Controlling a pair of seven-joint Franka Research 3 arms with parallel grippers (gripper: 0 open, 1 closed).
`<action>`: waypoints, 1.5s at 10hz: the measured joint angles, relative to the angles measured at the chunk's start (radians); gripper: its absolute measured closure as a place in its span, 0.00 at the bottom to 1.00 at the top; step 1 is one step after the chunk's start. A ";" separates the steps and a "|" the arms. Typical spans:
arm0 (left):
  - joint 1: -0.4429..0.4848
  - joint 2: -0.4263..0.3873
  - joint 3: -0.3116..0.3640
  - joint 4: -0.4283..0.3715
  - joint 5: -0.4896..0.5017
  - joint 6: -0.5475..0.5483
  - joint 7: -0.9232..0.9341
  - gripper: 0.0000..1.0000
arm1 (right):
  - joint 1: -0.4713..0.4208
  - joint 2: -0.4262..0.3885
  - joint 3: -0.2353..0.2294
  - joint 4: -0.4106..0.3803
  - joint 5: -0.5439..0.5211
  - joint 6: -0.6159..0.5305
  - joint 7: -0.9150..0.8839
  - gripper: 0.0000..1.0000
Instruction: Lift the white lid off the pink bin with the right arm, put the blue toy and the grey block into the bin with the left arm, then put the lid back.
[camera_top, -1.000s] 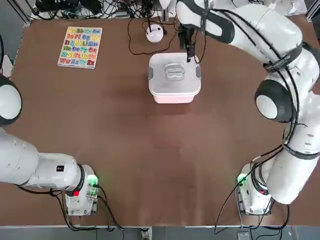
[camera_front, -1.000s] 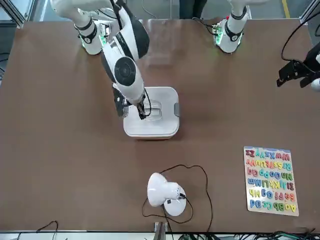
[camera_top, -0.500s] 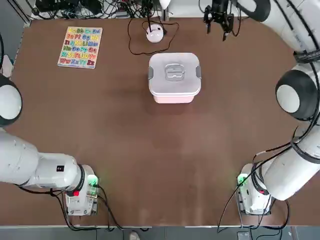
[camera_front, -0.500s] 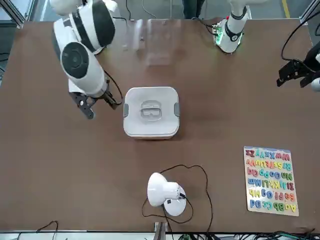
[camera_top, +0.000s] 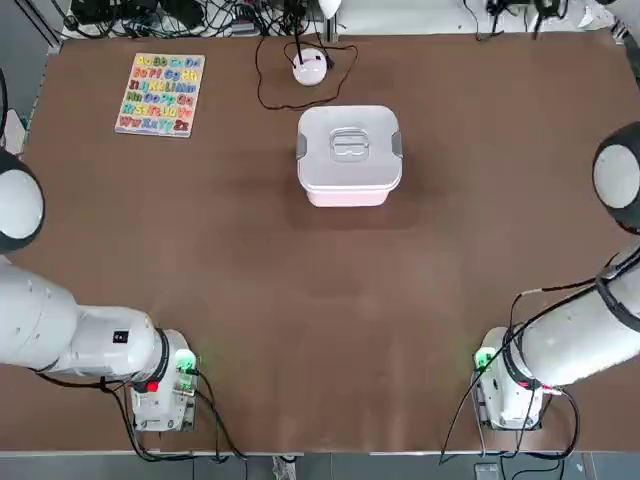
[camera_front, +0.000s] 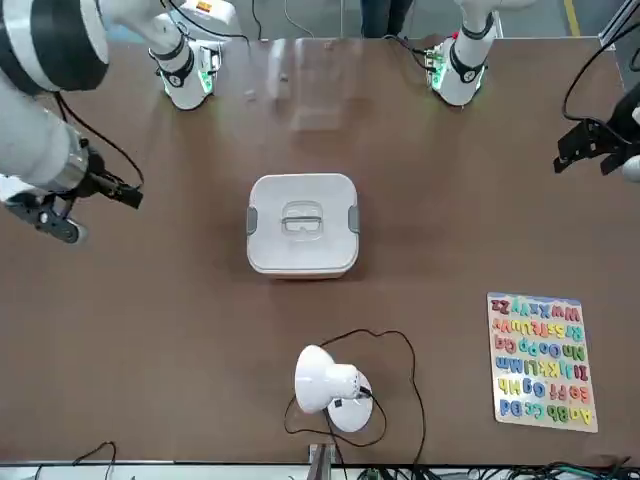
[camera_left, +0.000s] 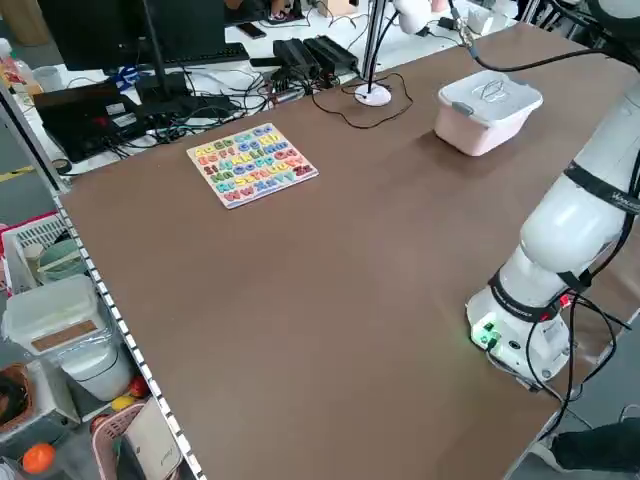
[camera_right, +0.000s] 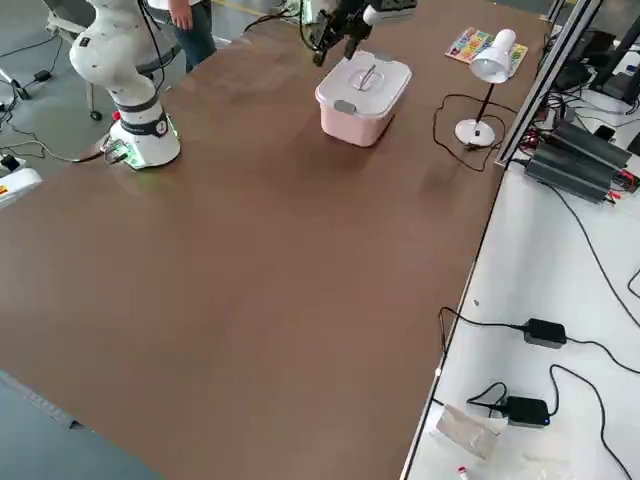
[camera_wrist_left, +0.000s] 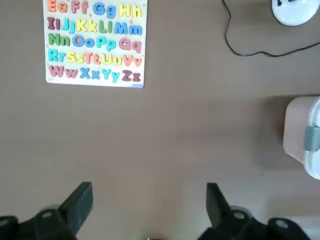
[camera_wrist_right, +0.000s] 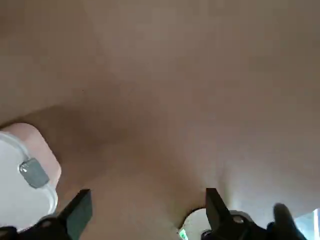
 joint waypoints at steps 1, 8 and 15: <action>0.000 0.000 0.000 0.000 0.000 0.000 -0.001 0.00 | -0.044 -0.023 0.000 -0.002 -0.009 0.000 -0.118 0.00; 0.000 0.000 0.000 0.000 0.000 0.000 -0.003 0.00 | -0.124 -0.174 0.002 -0.105 -0.009 0.000 -0.390 0.00; -0.002 0.006 0.000 0.000 0.021 0.000 -0.040 0.00 | -0.125 -0.195 0.003 -0.129 -0.009 0.008 -0.405 0.00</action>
